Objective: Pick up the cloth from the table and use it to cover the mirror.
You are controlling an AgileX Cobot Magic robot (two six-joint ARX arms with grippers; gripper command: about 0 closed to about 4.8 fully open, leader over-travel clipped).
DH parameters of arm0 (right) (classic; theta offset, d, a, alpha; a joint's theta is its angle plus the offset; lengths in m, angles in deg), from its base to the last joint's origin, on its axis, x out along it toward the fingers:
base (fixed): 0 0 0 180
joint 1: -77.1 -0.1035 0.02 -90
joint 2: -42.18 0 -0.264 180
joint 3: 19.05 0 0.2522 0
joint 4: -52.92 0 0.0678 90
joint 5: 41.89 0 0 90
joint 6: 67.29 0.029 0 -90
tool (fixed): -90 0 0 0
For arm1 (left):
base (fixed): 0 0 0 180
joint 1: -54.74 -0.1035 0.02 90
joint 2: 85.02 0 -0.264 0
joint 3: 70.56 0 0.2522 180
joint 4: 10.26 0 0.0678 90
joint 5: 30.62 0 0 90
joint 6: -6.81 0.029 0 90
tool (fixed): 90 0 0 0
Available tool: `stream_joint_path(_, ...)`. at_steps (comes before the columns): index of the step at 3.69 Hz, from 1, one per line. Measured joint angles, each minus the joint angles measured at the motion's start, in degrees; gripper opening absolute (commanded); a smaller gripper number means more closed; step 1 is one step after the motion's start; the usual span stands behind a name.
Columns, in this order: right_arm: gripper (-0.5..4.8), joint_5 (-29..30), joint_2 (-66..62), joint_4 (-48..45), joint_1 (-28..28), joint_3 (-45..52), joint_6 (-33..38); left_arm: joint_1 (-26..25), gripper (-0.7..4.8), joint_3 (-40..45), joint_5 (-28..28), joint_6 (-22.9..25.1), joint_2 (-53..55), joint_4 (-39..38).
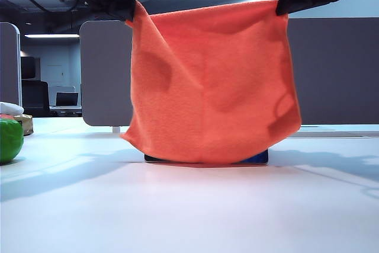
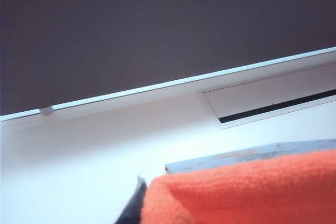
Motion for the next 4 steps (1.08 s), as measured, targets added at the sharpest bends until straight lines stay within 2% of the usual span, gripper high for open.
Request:
stream_joint_path(1,-0.01,0.00,-0.07,-5.68,0.17,0.00,-1.95,-0.42,-0.06,0.02,-1.49,5.20,0.59,7.30)
stream_joint_path(2,-0.01,1.66,-1.22,-5.75,-0.09,0.00,-2.14,-2.38,-0.06,-0.09,-1.95,5.14,1.92,5.27)
stream_joint_path(3,-0.01,1.97,-5.51,-6.32,0.13,-0.02,-4.04,-4.35,-0.06,-0.11,-0.55,5.16,7.34,10.88)
stream_joint_path(4,-0.01,2.34,-6.71,-7.15,0.04,-0.02,-4.07,-5.62,-0.06,-0.11,0.57,5.16,7.37,11.08)
